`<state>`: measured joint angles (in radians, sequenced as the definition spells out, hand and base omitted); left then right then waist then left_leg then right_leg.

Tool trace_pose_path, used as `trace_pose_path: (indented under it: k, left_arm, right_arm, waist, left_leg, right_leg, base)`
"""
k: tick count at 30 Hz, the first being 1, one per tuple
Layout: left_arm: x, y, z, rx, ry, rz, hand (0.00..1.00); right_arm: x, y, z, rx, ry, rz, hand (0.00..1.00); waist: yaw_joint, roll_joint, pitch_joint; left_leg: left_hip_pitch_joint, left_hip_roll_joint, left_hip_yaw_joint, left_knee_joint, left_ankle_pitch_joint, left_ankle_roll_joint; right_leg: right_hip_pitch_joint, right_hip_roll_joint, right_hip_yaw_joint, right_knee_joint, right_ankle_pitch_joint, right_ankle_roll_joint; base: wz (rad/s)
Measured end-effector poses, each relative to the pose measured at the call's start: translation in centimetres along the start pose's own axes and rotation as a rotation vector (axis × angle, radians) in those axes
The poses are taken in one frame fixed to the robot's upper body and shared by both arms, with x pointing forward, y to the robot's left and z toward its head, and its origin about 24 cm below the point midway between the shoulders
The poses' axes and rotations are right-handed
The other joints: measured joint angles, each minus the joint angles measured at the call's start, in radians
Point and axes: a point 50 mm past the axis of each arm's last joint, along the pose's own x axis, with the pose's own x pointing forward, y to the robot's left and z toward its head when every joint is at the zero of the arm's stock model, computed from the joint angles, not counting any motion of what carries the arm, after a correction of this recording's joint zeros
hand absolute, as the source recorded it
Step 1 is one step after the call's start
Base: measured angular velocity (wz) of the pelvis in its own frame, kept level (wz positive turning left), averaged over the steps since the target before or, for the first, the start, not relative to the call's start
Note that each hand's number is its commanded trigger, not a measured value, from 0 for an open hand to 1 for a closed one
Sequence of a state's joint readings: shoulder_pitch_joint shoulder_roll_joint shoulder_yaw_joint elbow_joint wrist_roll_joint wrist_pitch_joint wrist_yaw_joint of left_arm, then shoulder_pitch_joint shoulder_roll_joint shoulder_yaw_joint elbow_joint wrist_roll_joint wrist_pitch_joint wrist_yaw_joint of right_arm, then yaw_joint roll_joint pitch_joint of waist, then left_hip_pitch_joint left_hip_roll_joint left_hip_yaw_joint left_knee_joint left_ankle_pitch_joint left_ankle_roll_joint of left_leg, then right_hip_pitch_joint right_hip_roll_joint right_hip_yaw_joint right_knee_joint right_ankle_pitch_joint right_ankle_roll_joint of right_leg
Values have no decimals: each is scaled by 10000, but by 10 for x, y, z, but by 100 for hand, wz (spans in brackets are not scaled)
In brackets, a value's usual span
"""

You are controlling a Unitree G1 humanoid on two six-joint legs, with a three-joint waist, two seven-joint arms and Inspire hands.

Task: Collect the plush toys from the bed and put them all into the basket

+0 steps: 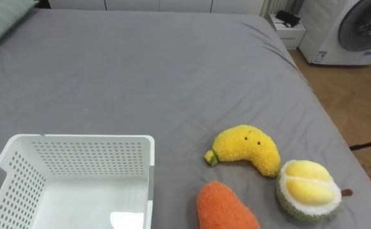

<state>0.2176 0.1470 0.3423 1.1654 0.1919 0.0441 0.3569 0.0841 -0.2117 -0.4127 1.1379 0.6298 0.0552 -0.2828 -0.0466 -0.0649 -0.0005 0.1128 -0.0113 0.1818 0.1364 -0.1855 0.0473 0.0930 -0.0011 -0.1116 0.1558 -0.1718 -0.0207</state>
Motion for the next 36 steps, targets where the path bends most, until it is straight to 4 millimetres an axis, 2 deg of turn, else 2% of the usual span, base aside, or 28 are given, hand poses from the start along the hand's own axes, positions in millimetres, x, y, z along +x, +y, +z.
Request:
trace_pose_path:
  k: [2, 7, 8, 17, 21, 36]
  left_arm:
    - [-1, -1, 0, 308, -84, -12, 0]
    - [-2, -4, 0, 954, -338, -99, 0]
    - [-1, -3, 1, 1063, -394, -81, 0]
    - [-3, -6, 1, 1430, -580, -191, 0]
    - [-3, -6, 3, 1446, -684, -191, 0]
    - [-3, -7, 4, 1870, -897, -211, 0]
  right_arm:
    - [-3, 14, 18, -258, -735, 261, 0]
    - [-11, 36, 41, -1311, -2107, 739, 0]
    - [-14, 42, 48, -1623, -2562, 871, 0]
    - [-36, 83, 73, -3750, -4896, 1849, 0]
    - [-43, 93, 75, -4613, -5628, 2131, 0]
    - [-52, 105, 74, -6232, -6694, 2623, 0]
  waist:
    - [52, -3, 2]
    - [104, 46, -14]
    - [173, 24, 37]
    - [657, -53, 33]
    - [826, -61, 24]
    - [857, -31, -11]
  left_leg:
    - [-62, 8, 61, -28, 8, -3]
    - [-255, 7, 86, -34, 8, -2]
    - [-254, 11, 72, -49, 8, -2]
    - [-394, 21, 47, -47, 10, -4]
    - [-491, 22, 8, -14, 10, -4]
    - [-475, 8, -191, 79, 12, -3]
  right_leg:
    - [-107, 15, 53, -6, 18, -5]
    - [-262, 34, 20, -26, 38, 3]
    - [-274, 30, 48, -34, 42, 1]
    - [-372, 4, -13, -37, 56, -3]
    - [-423, -9, -81, -52, 60, -1]
    - [-208, -37, -281, -36, 70, 5]
  base:
    - [-8]
    - [0]
    - [0]
    - [1]
    - [6]
    - [4]
